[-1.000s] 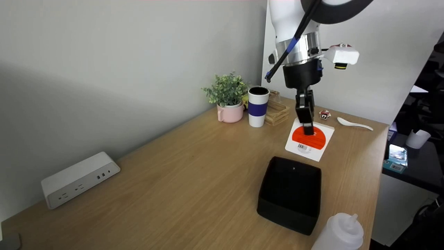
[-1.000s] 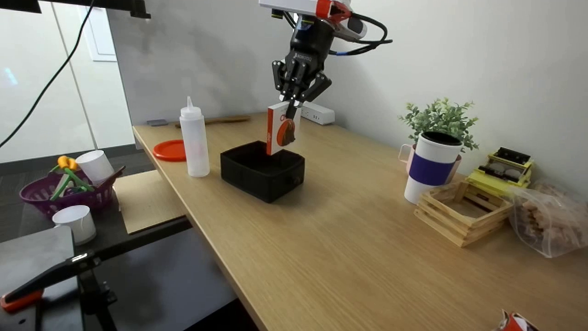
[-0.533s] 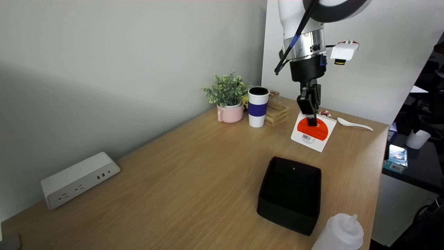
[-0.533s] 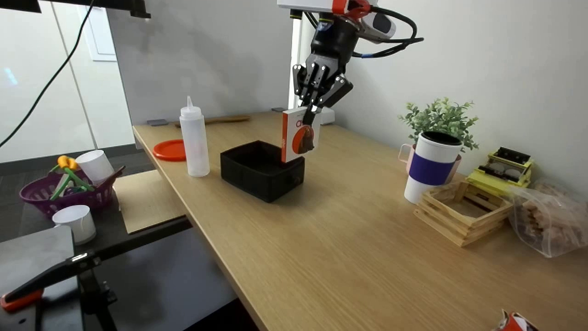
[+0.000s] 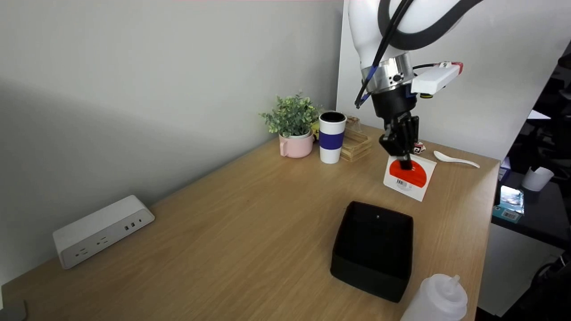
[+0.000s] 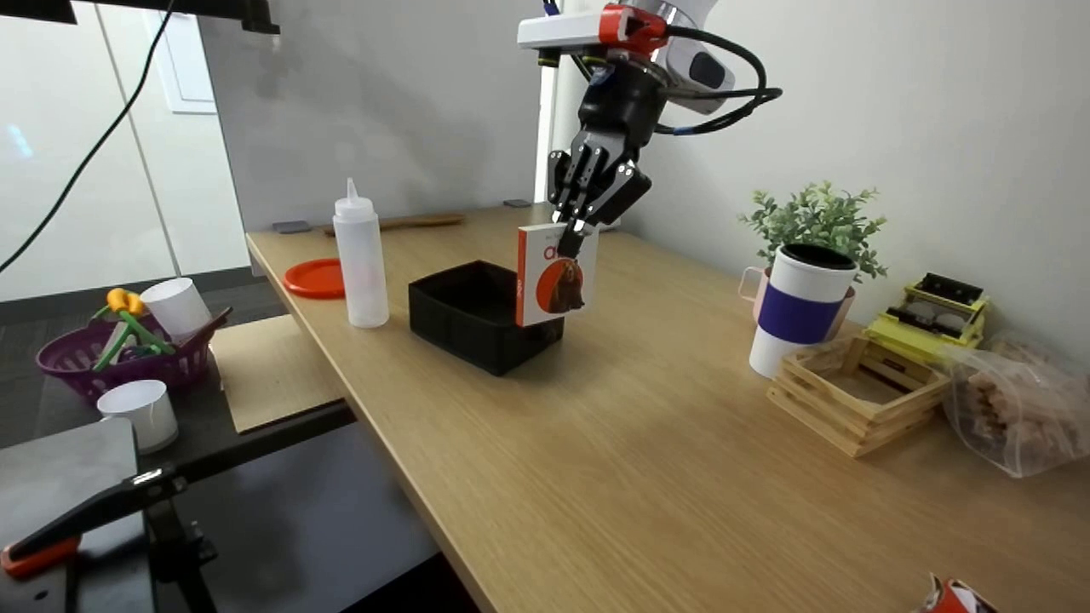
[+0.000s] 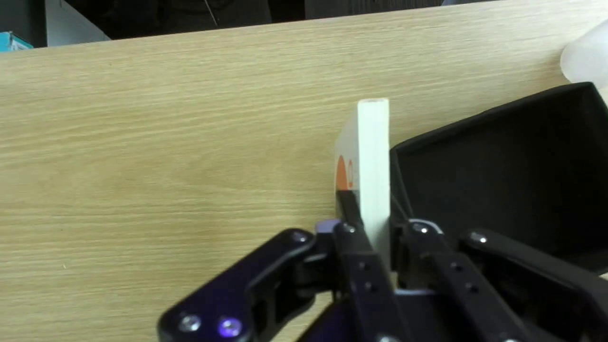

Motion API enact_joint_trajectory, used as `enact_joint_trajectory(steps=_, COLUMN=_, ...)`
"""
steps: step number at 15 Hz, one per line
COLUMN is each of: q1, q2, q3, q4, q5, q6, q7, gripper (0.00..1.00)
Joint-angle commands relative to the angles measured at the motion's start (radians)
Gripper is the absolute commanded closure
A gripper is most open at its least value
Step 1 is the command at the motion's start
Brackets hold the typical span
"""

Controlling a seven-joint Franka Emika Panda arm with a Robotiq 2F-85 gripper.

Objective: Remove the white and orange book from the black box and put it on the table

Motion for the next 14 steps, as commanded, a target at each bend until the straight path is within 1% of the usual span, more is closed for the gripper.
enact_joint_trajectory(steps=1, q1=0.016, q2=0.102, q3=0.0, q4=0.121, q5=-0.004, q6=-0.082, q7=0.022, gripper=0.96)
enact_joint_trajectory(steps=6, q1=0.018, q2=0.201, q3=-0.002, q4=0.234, q5=0.001, q6=-0.15, q7=0.007, gripper=0.96)
enact_joint_trajectory(steps=14, q1=0.002, q2=0.312, q3=-0.004, q4=0.383, q5=0.008, q6=-0.231, q7=-0.02, gripper=0.96)
